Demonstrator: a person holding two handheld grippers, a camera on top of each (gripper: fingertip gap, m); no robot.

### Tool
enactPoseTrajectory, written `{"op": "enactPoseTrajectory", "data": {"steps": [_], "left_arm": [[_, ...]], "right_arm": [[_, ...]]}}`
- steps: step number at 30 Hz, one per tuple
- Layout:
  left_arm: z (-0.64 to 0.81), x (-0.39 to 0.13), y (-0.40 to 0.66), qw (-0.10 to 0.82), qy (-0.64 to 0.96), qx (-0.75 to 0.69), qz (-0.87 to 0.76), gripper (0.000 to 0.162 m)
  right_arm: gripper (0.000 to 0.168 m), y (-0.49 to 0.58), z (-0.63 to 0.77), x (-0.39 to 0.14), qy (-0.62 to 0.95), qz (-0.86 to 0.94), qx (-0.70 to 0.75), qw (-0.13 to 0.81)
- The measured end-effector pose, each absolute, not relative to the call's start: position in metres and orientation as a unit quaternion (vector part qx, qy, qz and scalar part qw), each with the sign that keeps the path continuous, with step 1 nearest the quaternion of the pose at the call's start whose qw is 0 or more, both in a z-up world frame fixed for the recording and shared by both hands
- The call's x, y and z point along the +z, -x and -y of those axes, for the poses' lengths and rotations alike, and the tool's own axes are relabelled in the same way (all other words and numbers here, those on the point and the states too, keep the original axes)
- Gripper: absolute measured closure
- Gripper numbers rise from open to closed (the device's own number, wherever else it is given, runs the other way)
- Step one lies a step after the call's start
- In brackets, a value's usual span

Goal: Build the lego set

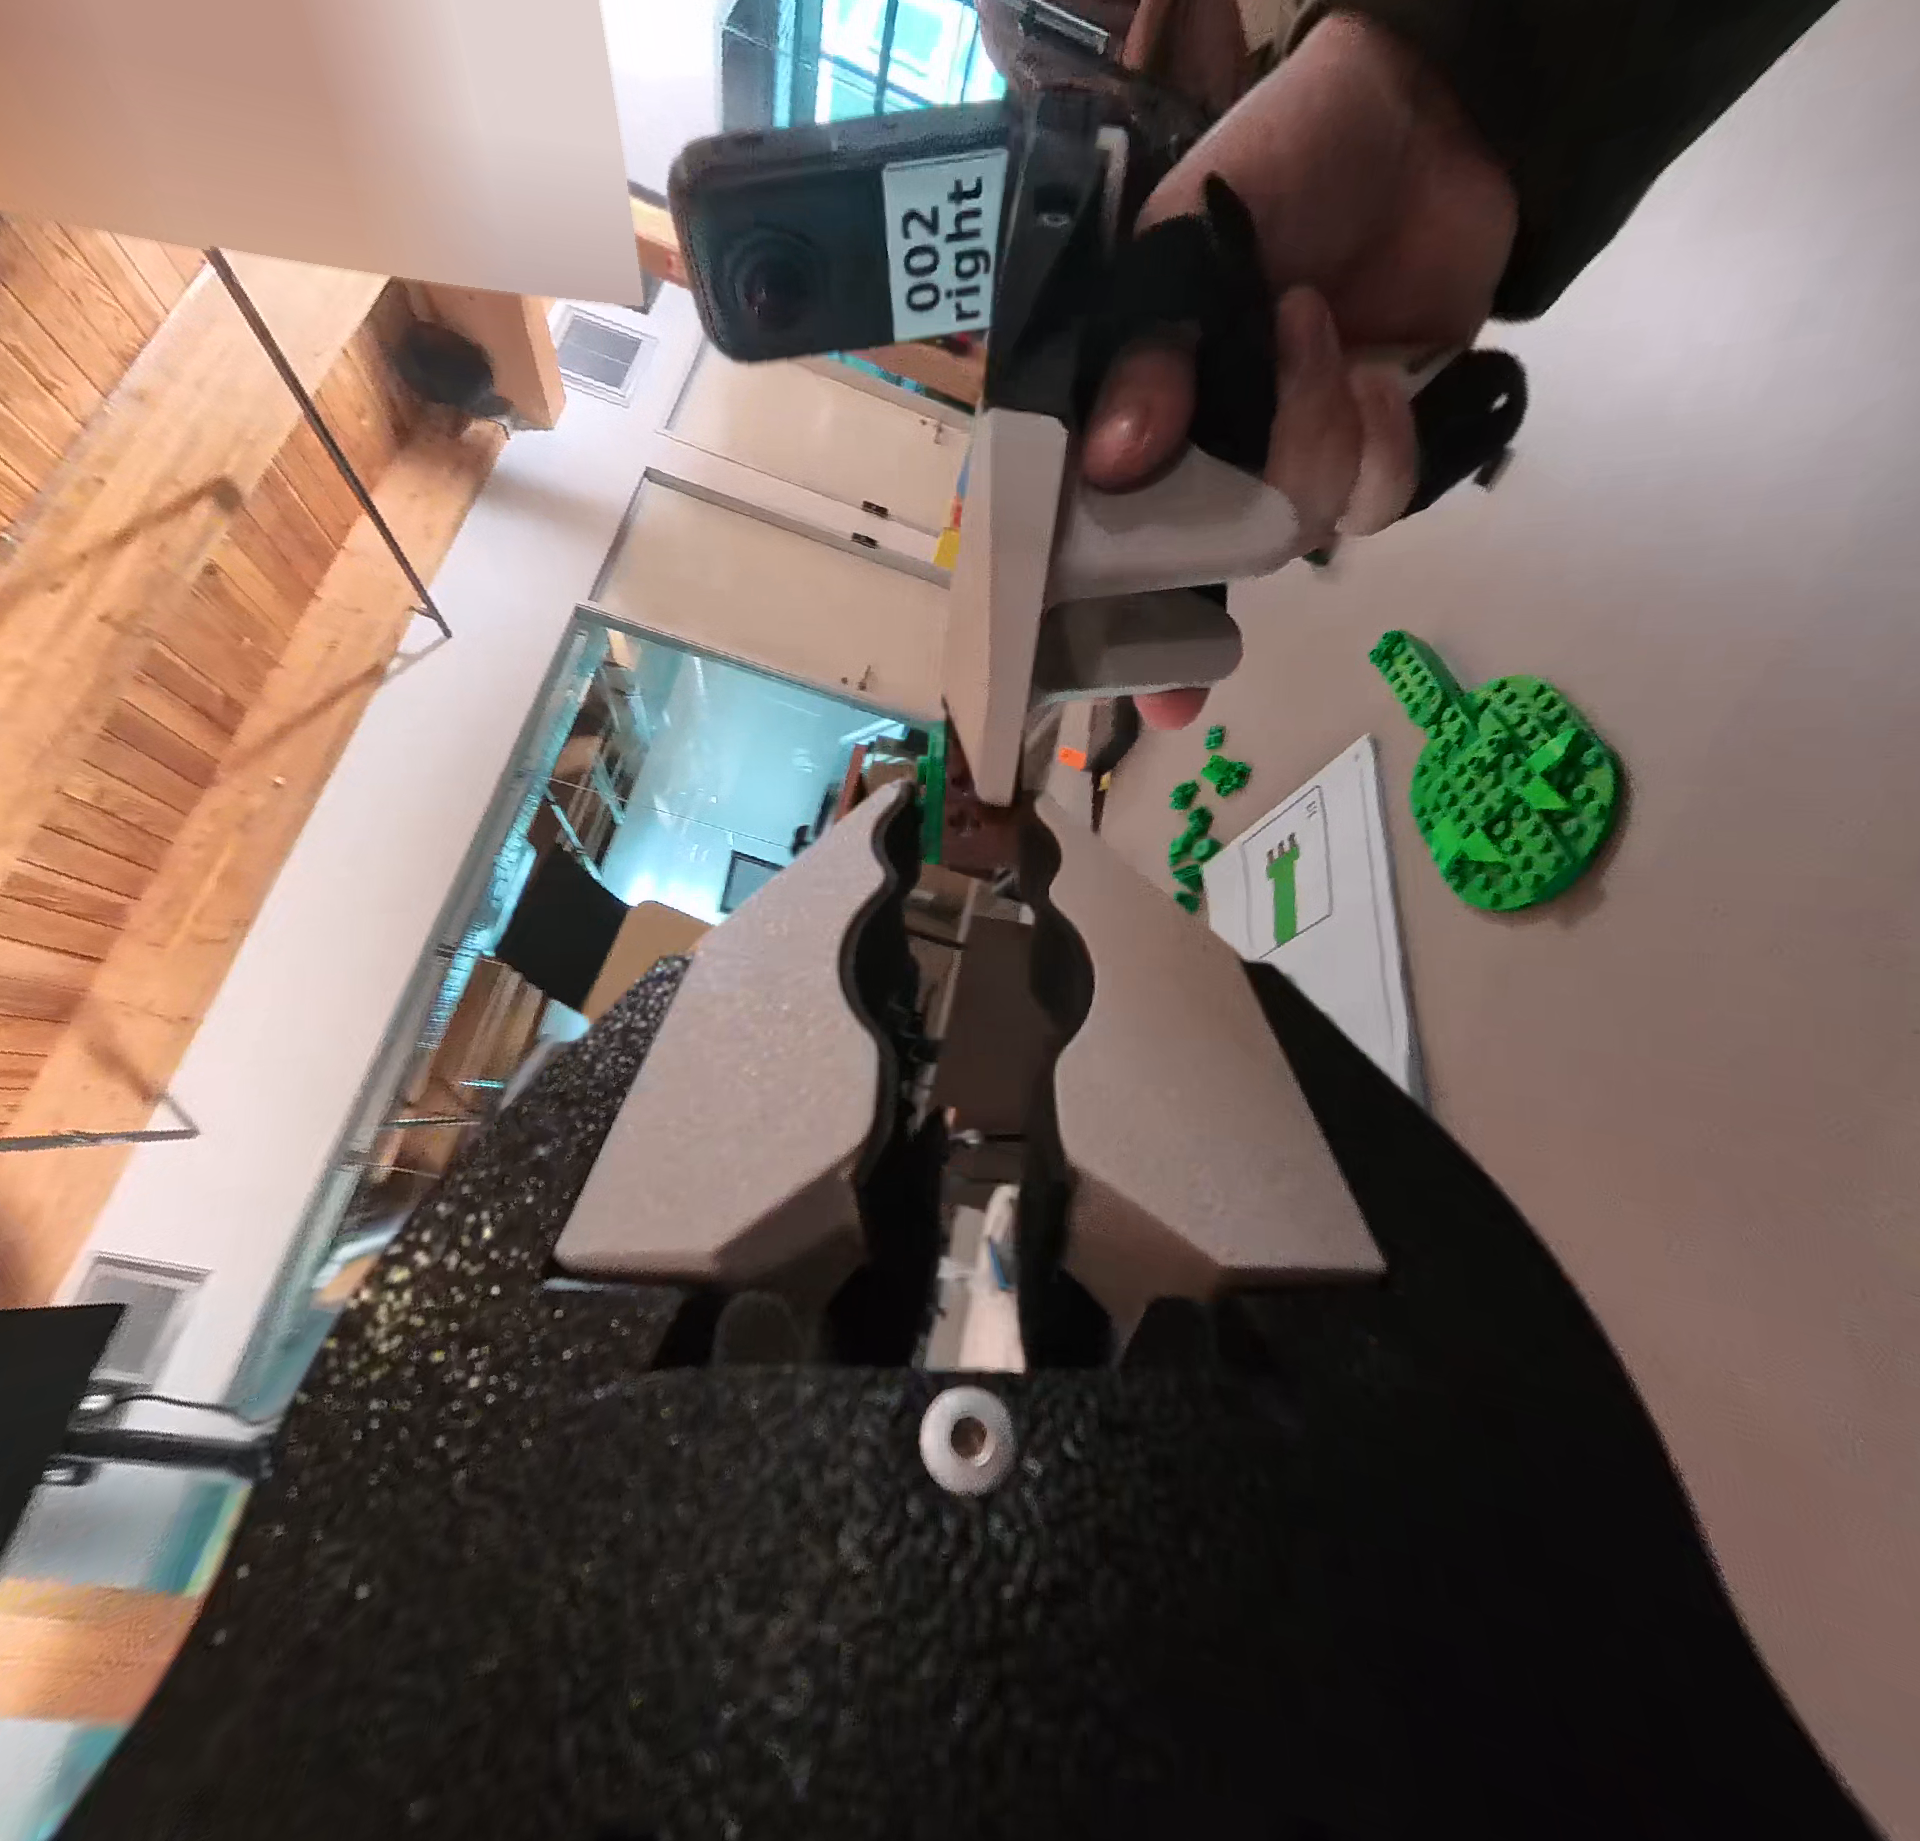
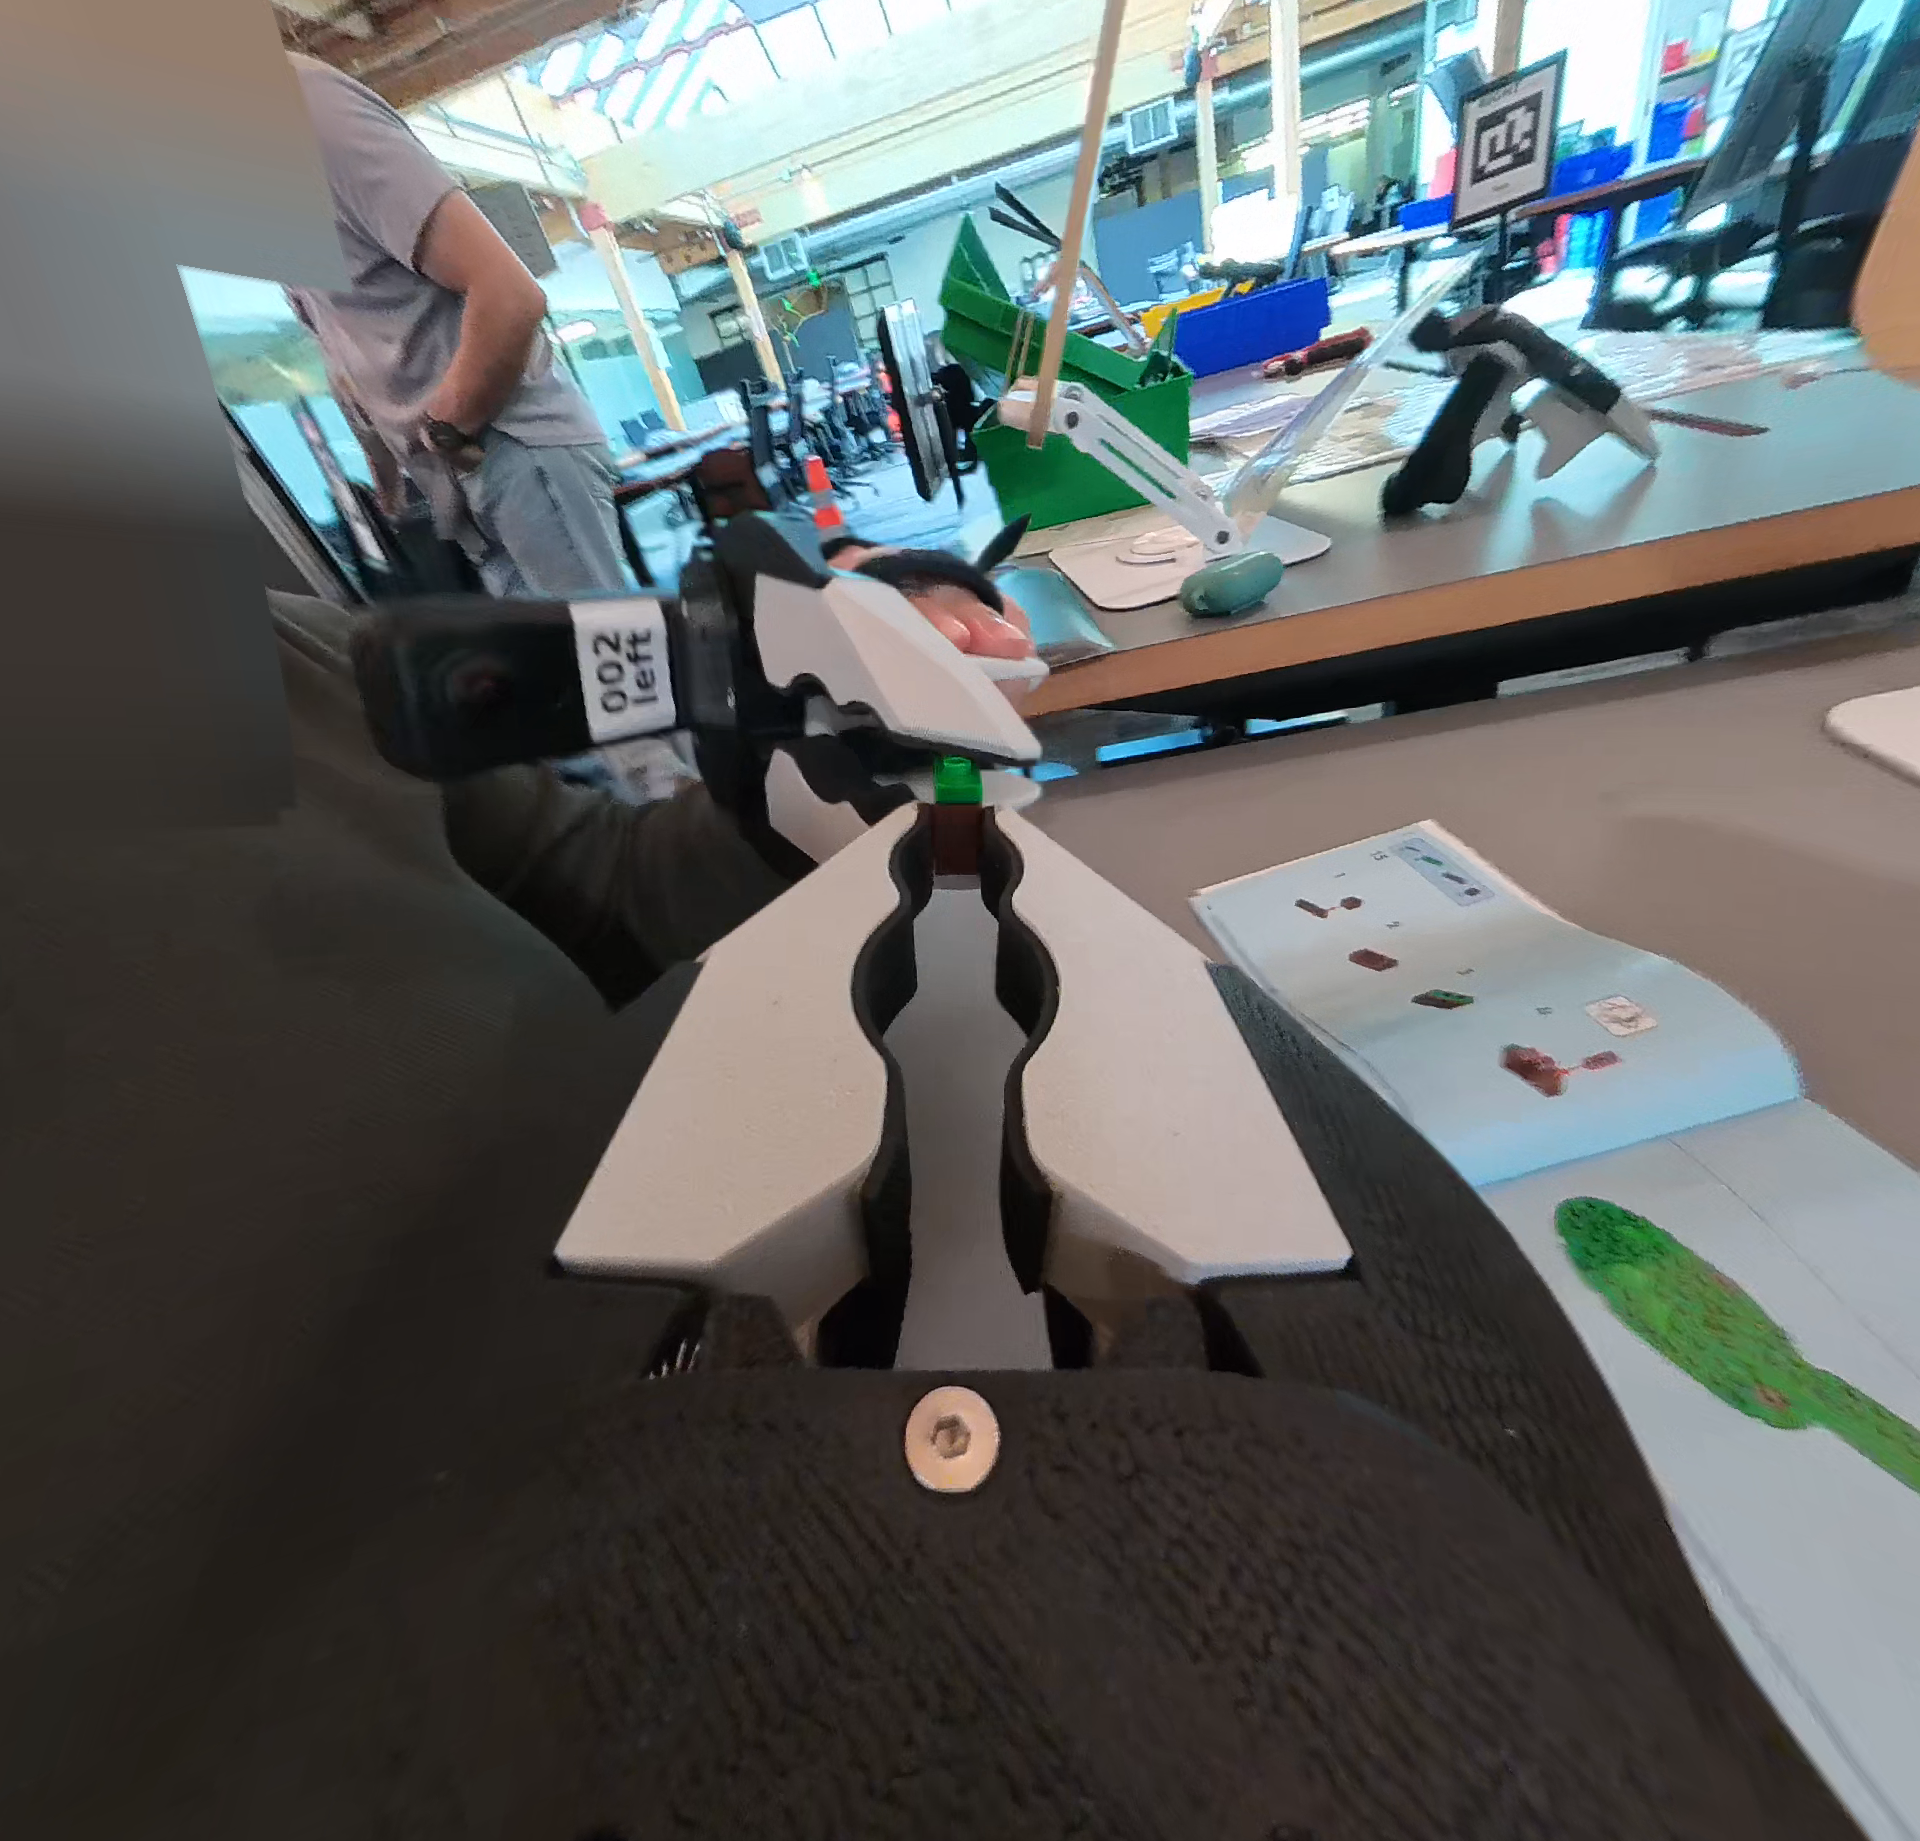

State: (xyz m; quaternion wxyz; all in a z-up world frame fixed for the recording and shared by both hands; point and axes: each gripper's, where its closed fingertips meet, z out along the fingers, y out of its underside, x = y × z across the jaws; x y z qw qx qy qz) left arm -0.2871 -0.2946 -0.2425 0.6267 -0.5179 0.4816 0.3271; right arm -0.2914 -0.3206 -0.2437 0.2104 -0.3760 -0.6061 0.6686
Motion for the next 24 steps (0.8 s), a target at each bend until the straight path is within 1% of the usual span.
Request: {"op": "enactPoseTrajectory", "data": {"steps": [1,2,3,4,7,10,13,17,19,24], "left_arm": [[0.294,-0.244,0.288,0.63,0.532,0.307,-0.475,0.147],[0.292,-0.246,0.29,0.636,0.55,0.281,-0.463,0.146],[0.292,-0.245,0.291,0.649,0.563,0.248,-0.447,0.146],[0.294,-0.243,0.289,0.665,0.574,0.201,-0.433,0.146],[0.304,-0.232,0.281,0.706,0.583,0.046,-0.4,0.146],[0.312,-0.226,0.277,0.72,0.574,-0.033,-0.388,0.146],[0.314,-0.227,0.272,0.719,0.57,-0.051,-0.396,0.145],[0.318,-0.227,0.263,0.72,0.559,-0.067,-0.406,0.146],[0.323,-0.222,0.259,0.73,0.542,-0.086,-0.408,0.146],[0.325,-0.221,0.255,0.73,0.538,-0.095,-0.411,0.146]], "right_arm": [[0.159,0.293,0.319,-0.245,0.369,0.616,0.654,0.238],[0.141,0.293,0.317,-0.243,0.353,0.625,0.639,0.278],[0.127,0.291,0.317,-0.238,0.323,0.634,0.627,0.318],[0.121,0.287,0.32,-0.233,0.288,0.643,0.616,0.353],[0.13,0.275,0.328,-0.225,0.182,0.663,0.575,0.444],[0.135,0.268,0.333,-0.215,0.14,0.659,0.57,0.471],[0.137,0.267,0.334,-0.212,0.126,0.659,0.571,0.473],[0.149,0.266,0.338,-0.211,0.107,0.664,0.562,0.482],[0.152,0.266,0.34,-0.211,0.1,0.669,0.555,0.484],[0.154,0.262,0.343,-0.211,0.091,0.674,0.558,0.476]]}}
